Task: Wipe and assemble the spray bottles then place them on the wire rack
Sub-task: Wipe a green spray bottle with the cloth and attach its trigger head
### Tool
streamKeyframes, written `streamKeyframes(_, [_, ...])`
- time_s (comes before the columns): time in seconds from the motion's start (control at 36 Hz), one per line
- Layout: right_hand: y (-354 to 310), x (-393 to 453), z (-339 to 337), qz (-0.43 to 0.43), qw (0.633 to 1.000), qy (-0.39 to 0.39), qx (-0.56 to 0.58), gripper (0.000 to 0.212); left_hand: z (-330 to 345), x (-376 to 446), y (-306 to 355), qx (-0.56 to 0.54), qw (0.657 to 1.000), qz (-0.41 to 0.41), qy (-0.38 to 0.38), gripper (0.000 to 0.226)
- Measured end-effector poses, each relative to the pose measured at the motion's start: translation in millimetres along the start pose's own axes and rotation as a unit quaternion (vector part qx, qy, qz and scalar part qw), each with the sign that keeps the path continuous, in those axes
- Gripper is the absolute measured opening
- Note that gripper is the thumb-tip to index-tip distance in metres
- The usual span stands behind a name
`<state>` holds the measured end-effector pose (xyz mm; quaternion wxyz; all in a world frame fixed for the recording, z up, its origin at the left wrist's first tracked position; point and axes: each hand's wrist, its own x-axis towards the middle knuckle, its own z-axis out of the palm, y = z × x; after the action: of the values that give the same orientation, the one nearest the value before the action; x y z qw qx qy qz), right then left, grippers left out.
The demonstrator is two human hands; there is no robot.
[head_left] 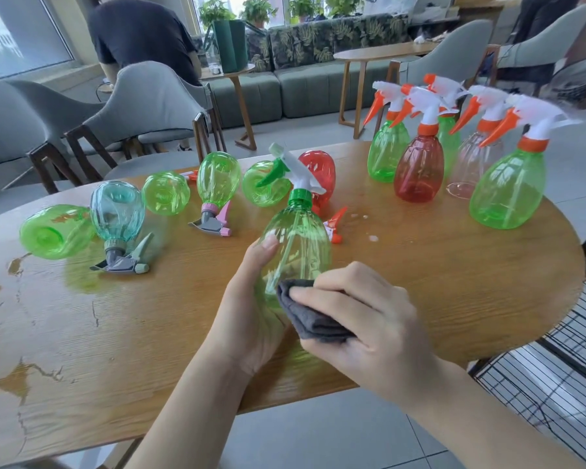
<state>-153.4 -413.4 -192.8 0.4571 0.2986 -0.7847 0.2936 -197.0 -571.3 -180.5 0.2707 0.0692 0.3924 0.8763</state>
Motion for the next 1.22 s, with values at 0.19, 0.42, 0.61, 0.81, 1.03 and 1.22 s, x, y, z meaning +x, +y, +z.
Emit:
streamKeyframes(0.19, [7.1,1.6,-3.9,-0.06,0.997,-0.031,-0.044,0.021,-2.6,1.6,-1.3,-0.023,1.0,-0.017,-0.007,0.084])
streamKeyframes(0.42, [29.4,21.3,-16.7,0.116,0.993,0.025,0.016,0.02,-2.9,1.5,-4.6,0.031,0.999,0.024,-0.012,0.096])
streamKeyframes(0.61, [30.5,20.9,-16.6,0.209,0.974,0.039,0.075,0.016,-1.8,-2.1,-4.4,0.041,0.999,0.012,-0.023,0.096])
streamKeyframes(0.81, [23.6,15.0,-16.4,0.135,0.989,0.044,0.042,0.019,1.3,-3.7,-2.2,0.031,0.998,0.024,-0.043,0.076])
streamKeyframes(1.03, [24.1,18.3,-13.5,0.2,0.977,0.036,0.072,0.018,6.1,-1.4,-3.7,0.055,0.998,0.022,-0.036,0.048])
streamKeyframes(1.22, [1.1,4.3,-1.5,0.061,0.998,-0.004,0.024,0.02,9.2,-4.1,-1.0,0.007,1.0,0.013,-0.005,0.04])
